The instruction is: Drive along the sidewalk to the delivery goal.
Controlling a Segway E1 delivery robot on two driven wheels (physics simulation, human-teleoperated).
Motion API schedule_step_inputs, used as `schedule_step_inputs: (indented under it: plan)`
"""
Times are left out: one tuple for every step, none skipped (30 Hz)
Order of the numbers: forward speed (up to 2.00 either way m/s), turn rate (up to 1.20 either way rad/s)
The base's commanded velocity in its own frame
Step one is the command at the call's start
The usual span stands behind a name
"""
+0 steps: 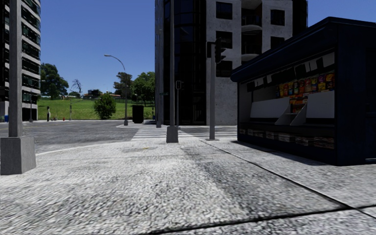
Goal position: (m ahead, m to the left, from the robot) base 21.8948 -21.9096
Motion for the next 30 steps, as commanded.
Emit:
schedule_step_inputs:
  plan:
    - [2.00,0.00]
    - [2.00,0.00]
    - [2.00,0.00]
    - [2.00,0.00]
    - [2.00,0.00]
    - [2.00,0.00]
    - [2.00,0.00]
    - [2.00,0.00]
    - [2.00,0.00]
    - [2.00,0.00]
    - [2.00,0.00]
    - [2.00,0.00]
    - [2.00,0.00]
    - [2.00,0.00]
    - [2.00,0.00]
    - [2.00,0.00]
    - [2.00,0.00]
    - [2.00,0.00]
    - [2.00,-0.12]
    - [2.00,-0.66]
    - [2.00,-0.66]
    - [2.00,-0.92]
    - [2.00,-1.20]
    - [2.00,-1.20]
    - [2.00,-1.13]
    - [2.00,-1.13]
    - [2.00,-0.68]
    - [2.00,-0.15]
    - [2.00,-0.05]
    - [2.00,-0.03]
